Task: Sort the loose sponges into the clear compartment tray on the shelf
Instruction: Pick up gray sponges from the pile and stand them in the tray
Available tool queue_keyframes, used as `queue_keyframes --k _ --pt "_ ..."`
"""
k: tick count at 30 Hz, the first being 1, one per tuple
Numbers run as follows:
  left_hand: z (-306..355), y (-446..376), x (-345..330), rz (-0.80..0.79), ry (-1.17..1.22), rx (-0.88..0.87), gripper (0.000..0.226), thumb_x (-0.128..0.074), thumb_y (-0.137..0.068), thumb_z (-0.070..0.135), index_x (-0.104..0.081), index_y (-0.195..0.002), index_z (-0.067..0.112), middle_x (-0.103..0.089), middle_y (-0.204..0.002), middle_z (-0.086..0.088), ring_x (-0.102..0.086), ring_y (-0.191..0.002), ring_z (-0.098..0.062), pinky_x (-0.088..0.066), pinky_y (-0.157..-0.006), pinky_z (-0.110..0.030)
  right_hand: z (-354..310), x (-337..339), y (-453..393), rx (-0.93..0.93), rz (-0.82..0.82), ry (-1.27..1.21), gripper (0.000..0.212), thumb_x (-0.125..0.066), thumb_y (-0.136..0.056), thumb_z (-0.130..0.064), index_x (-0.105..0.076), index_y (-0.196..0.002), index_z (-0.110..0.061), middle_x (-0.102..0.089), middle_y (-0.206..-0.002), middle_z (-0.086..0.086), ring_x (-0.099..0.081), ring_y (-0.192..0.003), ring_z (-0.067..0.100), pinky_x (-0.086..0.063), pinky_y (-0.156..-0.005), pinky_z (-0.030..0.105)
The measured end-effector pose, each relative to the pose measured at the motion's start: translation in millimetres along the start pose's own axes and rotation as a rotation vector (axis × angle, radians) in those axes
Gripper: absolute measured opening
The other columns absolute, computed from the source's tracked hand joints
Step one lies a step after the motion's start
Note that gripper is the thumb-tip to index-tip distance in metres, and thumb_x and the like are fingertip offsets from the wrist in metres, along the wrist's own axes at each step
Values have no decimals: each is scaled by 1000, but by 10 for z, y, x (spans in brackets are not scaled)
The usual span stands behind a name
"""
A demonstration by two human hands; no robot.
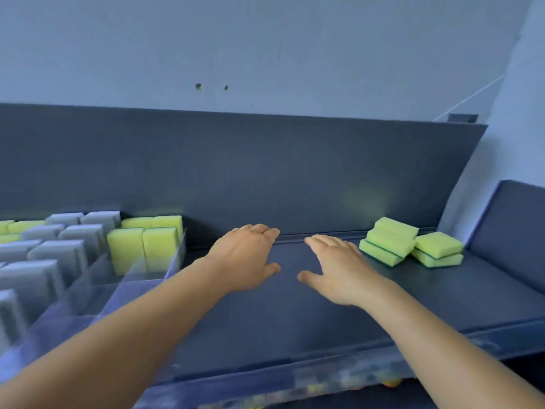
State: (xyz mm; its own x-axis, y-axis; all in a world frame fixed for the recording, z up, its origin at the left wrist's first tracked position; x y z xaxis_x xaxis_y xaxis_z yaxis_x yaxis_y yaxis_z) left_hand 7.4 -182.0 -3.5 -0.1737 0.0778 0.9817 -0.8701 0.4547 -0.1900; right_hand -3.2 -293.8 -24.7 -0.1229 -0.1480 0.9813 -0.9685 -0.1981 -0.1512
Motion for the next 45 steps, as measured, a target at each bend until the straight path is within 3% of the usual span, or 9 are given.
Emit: queue_keyframes --k 3,8,20,24,29,33,36,41,45 --pt "424 -357 -139 -12 46 -16 62 -49 -93 44 -29 -146 19 -40 -146 3 -38 -134 -19 -34 -109 -33 580 24 -40 -34 -10 0 73 -47 -92 -50 -18 -150 -18 -19 -158 -4 -15 -146 16 -15 -118 33" --pt "1069 -914 -393 -35 99 -71 69 -47 -94 44 -16 -151 22 -27 -155 5 -29 -141 -18 -26 -113 -32 1437 55 -103 -108 -2 -21 71 -49 -91 -48 -20 -150 -20 -22 -157 -5 -18 -144 16 -17 -116 32" --pt "1898 -2018 -985 -170 117 -147 59 -37 -98 44 -12 -151 33 -12 -160 2 -22 -143 -25 -23 -113 -38 2867 -20 -426 -313 16 -36 57 -36 -97 -43 -24 -148 -20 -23 -156 2 -22 -143 23 -20 -115 36" --pt "1946 -2149 -1134 -216 121 -139 51 -30 -100 46 -21 -148 35 -14 -158 1 -21 -142 -26 -25 -112 -40 3049 -148 -600 -362 -67 -20 56 -24 -99 -44 -18 -150 -22 -19 -157 6 -17 -145 24 -16 -115 40" --pt "1724 -2150 -1195 -225 245 -43 44 -31 -98 49 -37 -138 32 -27 -149 -2 -40 -127 -30 -38 -101 -40 2919 -184 -763 -311 -44 -20 44 -19 -100 -35 -53 -120 -15 -54 -124 8 -44 -121 28 -31 -103 40" --pt "1317 -2013 -1076 -163 312 20 31 -47 -93 45 -49 -115 23 -42 -127 -1 -52 -89 -23 -46 -88 -35 2592 -148 -812 -226 5 -111 32 -31 -99 -30 -56 -107 -12 -48 -103 4 -54 -100 30 -41 -87 37" --pt "1042 -1865 -1004 -142 387 50 36 -60 -87 41 -48 -115 23 -42 -133 0 -56 -101 -23 -46 -90 -32 2398 -196 -871 -208 18 -234 21 -49 -93 -28 -53 -112 -18 -47 -115 1 -57 -105 24 -45 -86 34" --pt "733 -1650 -1017 -184 497 171 93 -72 -78 38 -14 -150 30 -26 -152 2 -42 -129 -18 -36 -90 -22 2124 -269 -857 -250 -101 -464 84 -64 -82 -24 -15 -149 -32 -30 -149 0 -54 -114 24 -49 -74 29" --pt "669 -1500 -950 -146 529 216 101 -78 -73 32 -13 -150 32 -29 -140 1 -54 -100 -19 -48 -78 -26 1983 -306 -789 -247 -180 -550 98 -70 -75 -20 -8 -148 -41 -47 -131 3 -60 -106 26 -53 -83 39"
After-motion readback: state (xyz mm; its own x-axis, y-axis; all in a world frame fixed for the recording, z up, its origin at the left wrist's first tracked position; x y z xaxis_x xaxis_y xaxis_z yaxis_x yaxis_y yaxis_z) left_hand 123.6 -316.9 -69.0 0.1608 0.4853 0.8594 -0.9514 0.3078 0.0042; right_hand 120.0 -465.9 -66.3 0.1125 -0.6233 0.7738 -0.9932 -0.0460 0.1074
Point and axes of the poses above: each hand's wrist, its own y-axis away from the middle knuckle, its own x-axis out of the back of the hand, z = x × y, the point moved 10 cm from there along -y, towards the middle knuckle
